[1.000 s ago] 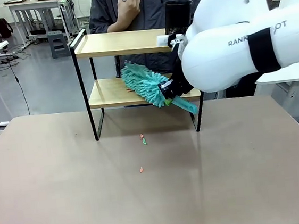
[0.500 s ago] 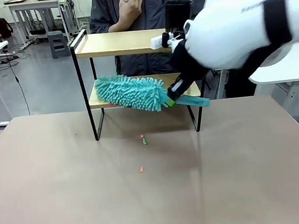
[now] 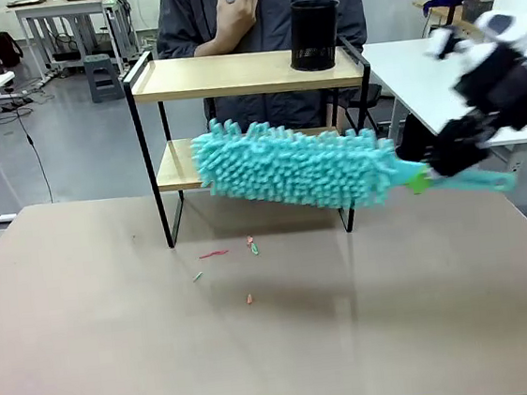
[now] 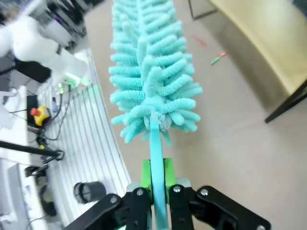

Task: Clean the shelf.
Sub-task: Clean the remaining tier of the Shelf with the Duster once objects are removed.

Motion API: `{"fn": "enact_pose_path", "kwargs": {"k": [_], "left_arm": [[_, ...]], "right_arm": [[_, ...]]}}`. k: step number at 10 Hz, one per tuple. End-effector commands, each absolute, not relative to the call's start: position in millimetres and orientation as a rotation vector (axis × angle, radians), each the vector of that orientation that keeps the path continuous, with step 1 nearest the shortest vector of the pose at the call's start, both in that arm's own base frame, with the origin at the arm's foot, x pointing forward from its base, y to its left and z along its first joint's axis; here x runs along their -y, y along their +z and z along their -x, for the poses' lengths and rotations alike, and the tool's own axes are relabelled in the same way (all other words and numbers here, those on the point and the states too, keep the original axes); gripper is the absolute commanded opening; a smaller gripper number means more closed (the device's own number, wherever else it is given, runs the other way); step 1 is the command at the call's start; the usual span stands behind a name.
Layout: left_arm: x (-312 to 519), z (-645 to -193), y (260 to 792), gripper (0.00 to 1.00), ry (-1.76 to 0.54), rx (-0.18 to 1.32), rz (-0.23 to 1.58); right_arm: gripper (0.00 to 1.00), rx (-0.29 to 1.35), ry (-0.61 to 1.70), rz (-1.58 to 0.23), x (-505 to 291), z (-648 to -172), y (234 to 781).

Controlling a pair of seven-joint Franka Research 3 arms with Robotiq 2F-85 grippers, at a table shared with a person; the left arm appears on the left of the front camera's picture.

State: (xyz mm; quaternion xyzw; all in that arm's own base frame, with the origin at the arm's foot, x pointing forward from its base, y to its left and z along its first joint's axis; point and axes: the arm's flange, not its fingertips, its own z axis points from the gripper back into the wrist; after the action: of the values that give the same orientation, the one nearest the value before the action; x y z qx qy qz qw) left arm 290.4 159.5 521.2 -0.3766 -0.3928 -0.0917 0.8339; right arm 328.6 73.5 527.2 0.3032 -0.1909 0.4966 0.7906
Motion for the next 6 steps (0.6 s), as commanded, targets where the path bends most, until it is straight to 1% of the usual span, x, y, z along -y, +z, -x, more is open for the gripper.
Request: {"fn": "enact_pose_path", "kwargs": {"k": [1, 2, 4, 5, 6], "left_arm": [[-159, -292, 521, 1.00, -0.208, 0.851, 0.801], [-159, -292, 521, 1.00, -0.208, 0.851, 0.801], [-159, -292, 521, 1.00, -0.208, 0.851, 0.801], [-159, -292, 521, 1.00, -0.208, 0.851, 0.801], [-159, -292, 521, 1.00, -0.208, 0.851, 0.801]], "right_arm": [[0.13, 0.472, 1.016, -0.764, -34, -299, 542], [0.13, 0.469, 0.871, -0.812, 7, -269, 554], [0.13, 0.541, 0.431, -0.752, 90, -214, 557], [0.13, 0.597, 0.243, -0.709, 115, -188, 550], [0.13, 0.632, 0.053, -0.677, 126, -176, 537]]}}
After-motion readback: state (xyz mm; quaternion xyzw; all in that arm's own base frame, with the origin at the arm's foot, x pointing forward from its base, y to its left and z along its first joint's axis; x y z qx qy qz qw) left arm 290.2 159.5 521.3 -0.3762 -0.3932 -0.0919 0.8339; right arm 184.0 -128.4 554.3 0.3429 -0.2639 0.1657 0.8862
